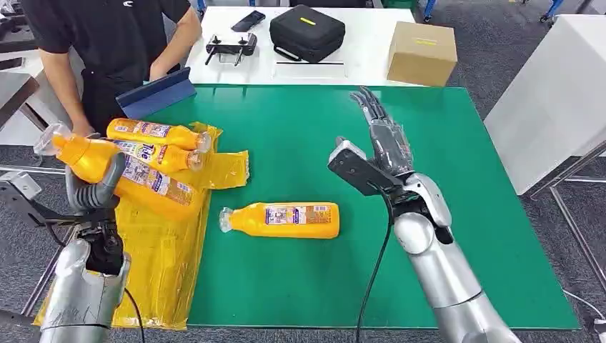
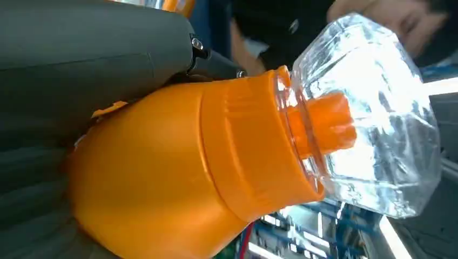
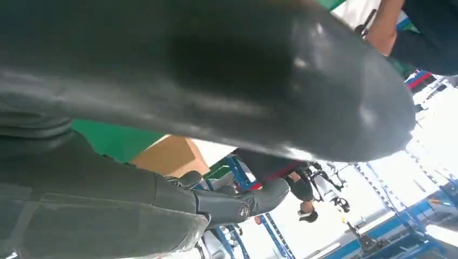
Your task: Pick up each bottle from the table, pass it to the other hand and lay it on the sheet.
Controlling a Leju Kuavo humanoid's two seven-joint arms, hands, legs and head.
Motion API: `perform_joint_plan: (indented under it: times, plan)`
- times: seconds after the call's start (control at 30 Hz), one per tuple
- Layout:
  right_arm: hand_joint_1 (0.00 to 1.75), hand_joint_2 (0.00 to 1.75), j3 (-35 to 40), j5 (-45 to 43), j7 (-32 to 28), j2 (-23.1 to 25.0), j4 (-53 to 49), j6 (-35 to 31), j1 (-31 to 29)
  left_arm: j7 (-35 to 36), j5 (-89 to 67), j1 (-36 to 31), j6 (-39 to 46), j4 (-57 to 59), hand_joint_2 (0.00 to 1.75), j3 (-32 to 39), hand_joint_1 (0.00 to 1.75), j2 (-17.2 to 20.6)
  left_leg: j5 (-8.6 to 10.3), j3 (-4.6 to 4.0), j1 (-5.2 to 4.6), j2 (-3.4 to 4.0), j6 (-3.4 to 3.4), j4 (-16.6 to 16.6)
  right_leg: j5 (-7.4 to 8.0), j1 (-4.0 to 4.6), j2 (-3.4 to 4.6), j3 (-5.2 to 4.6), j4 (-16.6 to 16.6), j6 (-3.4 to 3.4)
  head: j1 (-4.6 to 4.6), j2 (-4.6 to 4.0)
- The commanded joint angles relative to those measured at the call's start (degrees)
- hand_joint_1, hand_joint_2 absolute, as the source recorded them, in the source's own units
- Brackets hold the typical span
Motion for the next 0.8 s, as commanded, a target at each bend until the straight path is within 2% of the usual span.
perform_joint_plan:
  times: [0.03, 0.13, 0.2, 0.27, 0.57, 0.6, 0.7, 0.8]
  plan:
    - [0.0, 0.0, -2.0, 0.2, -0.8, -2.1, -1.9, 0.1, 4.7, 0.5, -16.7, 0.9, 4.1, -6.4, 1.75, 2.8, 1.75, 3.3, -0.11, 0.22, 0.03, 0.01, -0.16, 0.0, -0.1, 0.03, -0.02, 0.25, 0.0, -0.09, 0.02, 0.0]
    - [0.0, 0.0, -1.7, 0.3, -1.2, -2.0, -2.1, 0.4, 6.4, -1.5, -27.0, 1.3, 8.1, -3.5, 1.75, 0.8, 1.75, 5.8, -0.13, 0.25, 0.01, 0.09, -0.16, 0.0, -0.1, 0.02, 0.03, 0.33, -0.1, -0.09, 0.0, 0.0]
    - [0.0, 0.0, -1.0, 0.2, -1.4, -2.0, -1.4, 0.6, 6.1, -1.1, -41.7, 0.2, 13.8, 0.8, 1.75, -2.8, 1.75, 9.3, -0.06, 0.17, 0.0, 0.03, -0.12, -0.1, -0.07, 0.01, -0.04, 0.25, -0.1, -0.07, 0.02, 0.0]
    - [0.0, 0.0, -0.3, 0.0, -1.5, -2.0, -0.3, 0.7, 4.8, -1.3, -45.8, -2.0, 15.2, 6.1, 1.75, -4.1, 1.75, 10.6, -0.06, 0.2, -0.02, -0.01, -0.15, 0.0, -0.09, -0.01, -0.07, 0.27, 0.0, -0.09, 0.0, 0.0]
    - [0.0, 0.0, -0.1, -0.3, -1.4, -2.1, 0.5, 0.8, 4.0, -3.0, -45.3, -3.3, 15.9, 9.2, 1.75, -4.2, 1.75, 10.7, -0.04, 0.21, -0.02, -0.05, -0.15, 0.0, -0.08, 0.0, -0.1, 0.13, 0.0, -0.09, 0.0, 0.0]
    - [0.0, 0.0, 0.2, -0.9, -1.4, -2.2, 0.6, 1.1, 3.6, -1.7, -46.5, -3.5, 15.3, 10.0, 1.75, -5.1, 1.75, 11.8, -0.02, 0.12, -0.01, -0.01, -0.11, 0.0, -0.03, 0.01, -0.06, 0.03, 0.0, -0.06, 0.0, 0.0]
    - [0.0, 0.0, 1.7, -2.7, -1.5, -2.5, 3.9, 1.6, 0.4, -2.8, -51.6, -7.7, 18.1, 20.8, 1.75, -8.4, 1.75, 14.4, -0.01, 0.08, -0.04, 0.04, -0.1, 0.0, -0.02, -0.02, -0.01, 0.02, 0.0, -0.06, 0.0, 0.0]
    - [0.0, 0.0, 3.2, -4.1, -2.2, -3.2, 5.4, 1.1, 0.0, -5.3, -58.4, -10.6, 24.8, 32.4, 1.75, -12.7, 1.75, 15.9, 0.01, 0.16, -0.06, 0.03, -0.12, -0.1, -0.03, -0.05, -0.04, 0.18, 0.0, -0.07, 0.0, 0.0]
